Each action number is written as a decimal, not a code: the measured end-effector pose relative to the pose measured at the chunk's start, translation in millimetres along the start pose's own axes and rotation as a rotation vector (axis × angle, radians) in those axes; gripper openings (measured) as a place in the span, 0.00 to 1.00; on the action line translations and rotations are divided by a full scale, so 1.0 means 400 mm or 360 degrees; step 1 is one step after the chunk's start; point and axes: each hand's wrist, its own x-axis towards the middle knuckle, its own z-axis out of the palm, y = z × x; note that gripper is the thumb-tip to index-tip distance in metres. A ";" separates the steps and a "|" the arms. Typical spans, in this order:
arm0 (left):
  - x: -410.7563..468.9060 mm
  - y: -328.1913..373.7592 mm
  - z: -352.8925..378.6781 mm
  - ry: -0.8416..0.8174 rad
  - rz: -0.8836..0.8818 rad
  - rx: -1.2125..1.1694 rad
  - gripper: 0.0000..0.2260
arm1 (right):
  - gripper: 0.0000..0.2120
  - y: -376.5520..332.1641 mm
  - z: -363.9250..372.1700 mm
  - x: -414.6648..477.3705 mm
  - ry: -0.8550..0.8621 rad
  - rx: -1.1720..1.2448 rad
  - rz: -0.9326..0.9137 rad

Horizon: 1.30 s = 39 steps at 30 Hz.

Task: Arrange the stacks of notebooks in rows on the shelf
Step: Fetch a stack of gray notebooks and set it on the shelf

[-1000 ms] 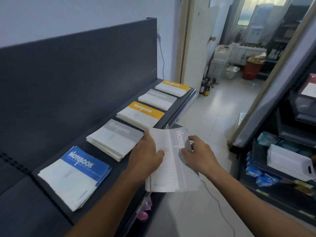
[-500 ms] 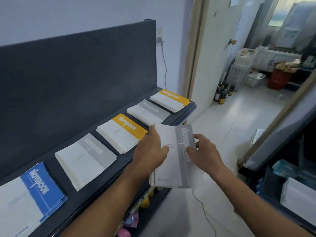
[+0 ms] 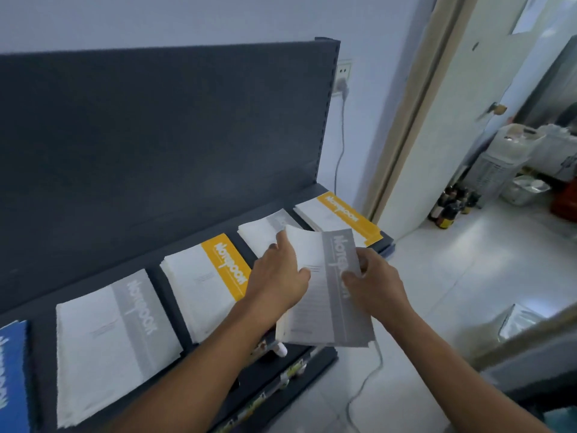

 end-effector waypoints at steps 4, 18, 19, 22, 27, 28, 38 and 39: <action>0.054 -0.019 -0.007 0.0084 -0.0176 -0.0057 0.27 | 0.19 -0.030 0.019 0.101 -0.0083 0.0044 -0.0056; 0.203 -0.028 0.066 0.0574 -0.0726 -0.0133 0.23 | 0.19 -0.066 0.103 0.417 -0.0556 -0.0077 -0.0554; 0.207 -0.029 0.070 0.0598 -0.0763 -0.0141 0.23 | 0.18 -0.067 0.107 0.430 -0.0580 -0.0077 -0.0572; 0.213 -0.034 0.083 0.0659 -0.0845 -0.0136 0.24 | 0.10 -0.064 0.121 0.448 -0.0604 -0.0188 -0.0652; 0.238 -0.041 0.098 0.0707 -0.0892 -0.0127 0.25 | 0.15 -0.078 0.140 0.475 -0.0595 -0.0302 -0.0755; 0.243 -0.044 0.100 0.0714 -0.0894 -0.0120 0.25 | 0.18 -0.080 0.143 0.478 -0.0596 -0.0311 -0.0770; 0.277 -0.068 0.113 0.0727 -0.0960 0.0018 0.27 | 0.22 -0.080 0.176 0.497 -0.0631 -0.0303 -0.0839; 0.278 -0.066 0.116 0.0718 -0.0966 0.0027 0.27 | 0.23 -0.079 0.178 0.499 -0.0633 -0.0309 -0.0842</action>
